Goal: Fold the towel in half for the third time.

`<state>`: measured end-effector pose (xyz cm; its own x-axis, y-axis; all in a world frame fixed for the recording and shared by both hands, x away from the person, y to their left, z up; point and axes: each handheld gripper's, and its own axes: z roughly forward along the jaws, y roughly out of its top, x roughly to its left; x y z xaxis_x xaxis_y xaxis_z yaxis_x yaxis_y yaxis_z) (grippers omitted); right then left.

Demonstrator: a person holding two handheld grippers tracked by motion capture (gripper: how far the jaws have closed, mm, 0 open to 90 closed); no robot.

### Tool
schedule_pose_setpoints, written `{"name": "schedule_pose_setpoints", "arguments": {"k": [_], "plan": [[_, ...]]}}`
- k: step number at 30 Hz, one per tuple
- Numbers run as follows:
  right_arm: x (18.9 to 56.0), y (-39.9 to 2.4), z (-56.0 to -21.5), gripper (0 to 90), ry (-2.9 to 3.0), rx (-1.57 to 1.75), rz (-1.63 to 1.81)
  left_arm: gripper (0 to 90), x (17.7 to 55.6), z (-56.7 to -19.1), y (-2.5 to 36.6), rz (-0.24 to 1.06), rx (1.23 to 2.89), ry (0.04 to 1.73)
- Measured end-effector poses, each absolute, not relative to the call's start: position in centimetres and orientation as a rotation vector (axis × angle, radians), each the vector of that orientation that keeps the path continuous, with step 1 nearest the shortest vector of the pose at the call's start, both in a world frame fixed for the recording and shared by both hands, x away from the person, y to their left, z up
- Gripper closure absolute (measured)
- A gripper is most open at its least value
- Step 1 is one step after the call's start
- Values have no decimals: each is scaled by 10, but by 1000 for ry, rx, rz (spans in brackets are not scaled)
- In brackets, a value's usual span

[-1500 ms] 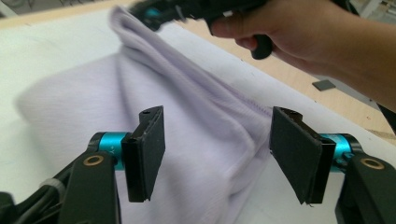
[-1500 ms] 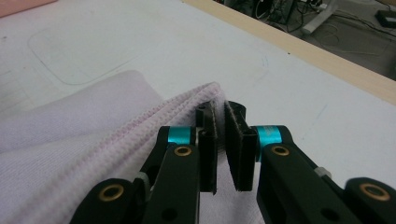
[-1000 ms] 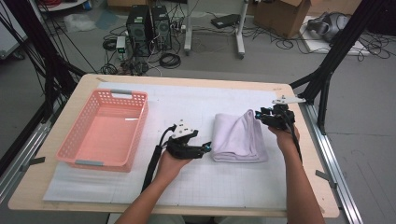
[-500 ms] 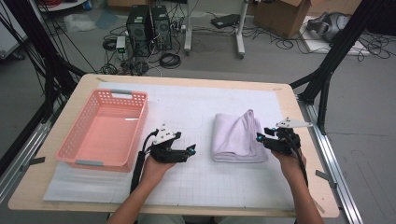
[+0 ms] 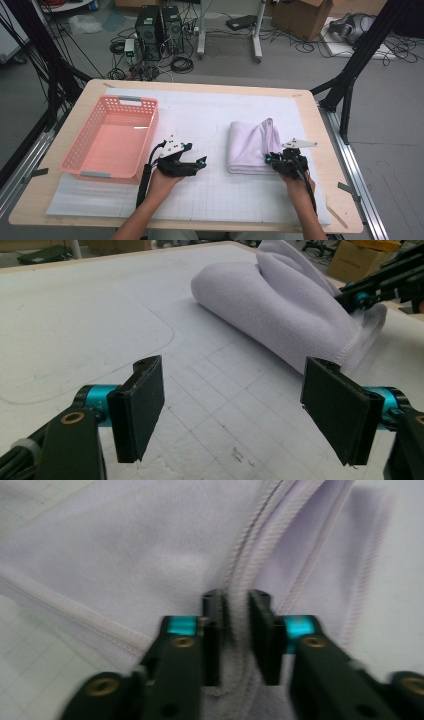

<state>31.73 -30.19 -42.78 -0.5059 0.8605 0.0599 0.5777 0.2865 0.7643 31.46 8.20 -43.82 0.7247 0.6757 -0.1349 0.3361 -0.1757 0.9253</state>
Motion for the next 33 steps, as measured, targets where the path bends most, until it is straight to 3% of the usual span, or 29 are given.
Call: {"name": "schedule_pose_setpoints", "arguments": {"k": [7,12,18,24,28,33], "plan": [[304,-322,-415,813,2127,1380,1008,259,313,-442,87,365,1783,818],[297,-337,-417,637,2079,1510,984,259,313,-441,88,368,1782,820],[303,-331,-407,664,2064,1402,1094,259,313,-441,87,372,1785,821],[311,-313,-426,687,2191,1297,1077,256,312,-441,88,365,1783,822],[305,-321,-429,764,2180,1336,901,254,313,-441,89,362,1777,828],[296,-341,-429,751,2174,1409,936,250,313,-441,88,362,1780,831]]}}
